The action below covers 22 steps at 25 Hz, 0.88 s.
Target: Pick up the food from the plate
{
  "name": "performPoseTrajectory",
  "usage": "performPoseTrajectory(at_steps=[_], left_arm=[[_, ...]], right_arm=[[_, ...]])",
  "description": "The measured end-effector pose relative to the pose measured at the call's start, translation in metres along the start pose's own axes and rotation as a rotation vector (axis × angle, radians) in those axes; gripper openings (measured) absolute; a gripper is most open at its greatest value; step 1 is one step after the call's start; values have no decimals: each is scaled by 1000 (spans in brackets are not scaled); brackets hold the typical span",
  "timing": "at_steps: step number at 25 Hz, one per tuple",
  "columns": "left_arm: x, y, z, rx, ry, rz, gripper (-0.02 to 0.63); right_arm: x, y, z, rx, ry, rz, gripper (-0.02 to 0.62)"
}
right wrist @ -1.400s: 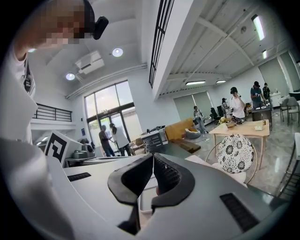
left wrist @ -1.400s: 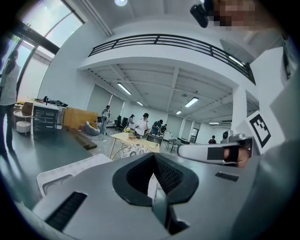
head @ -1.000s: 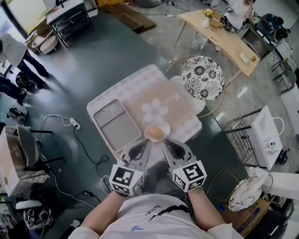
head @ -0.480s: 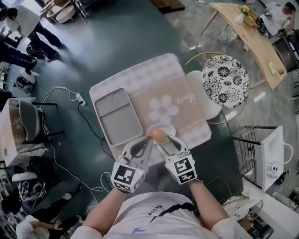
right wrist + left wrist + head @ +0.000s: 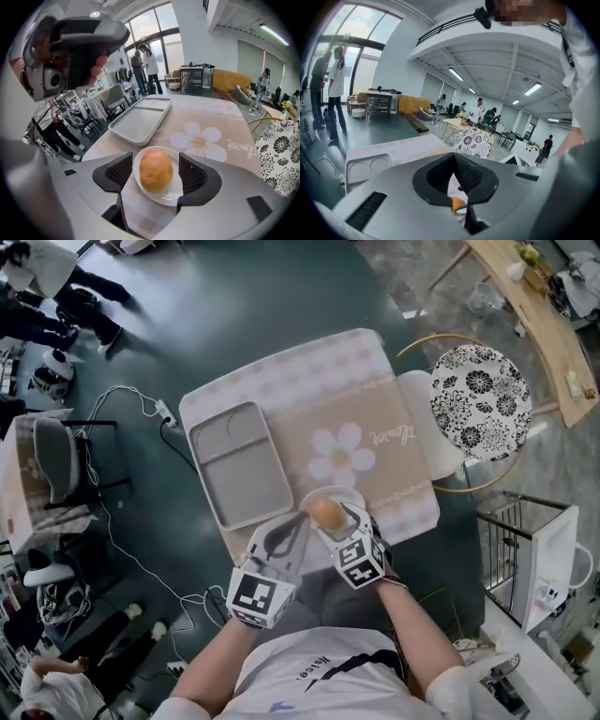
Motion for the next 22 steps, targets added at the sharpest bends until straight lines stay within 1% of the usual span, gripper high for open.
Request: performPoseTrajectory(at_steps=[5, 11, 16, 22], left_arm=[[6, -9, 15, -12, -23, 4, 5], [7, -19, 32, -13, -45, 8, 6], [17, -27, 40, -18, -32, 19, 6], [23, -27, 37, -9, -18, 37, 5]], right_arm=[[27, -1, 12, -20, -67, -11, 299], [41, 1, 20, -20, -109, 4, 304], [51, 1, 24, -27, -132, 3, 305], [55, 1, 25, -34, -177, -31, 304]])
Point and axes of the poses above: the fingertips, and each gripper's own axes: x forward along the fingers, y to its right, z out of its underside, the point moved 1 cm from there along -x, backward along the fingers, and after that the axes turned 1 degree about -z, right-handed, at the moved point
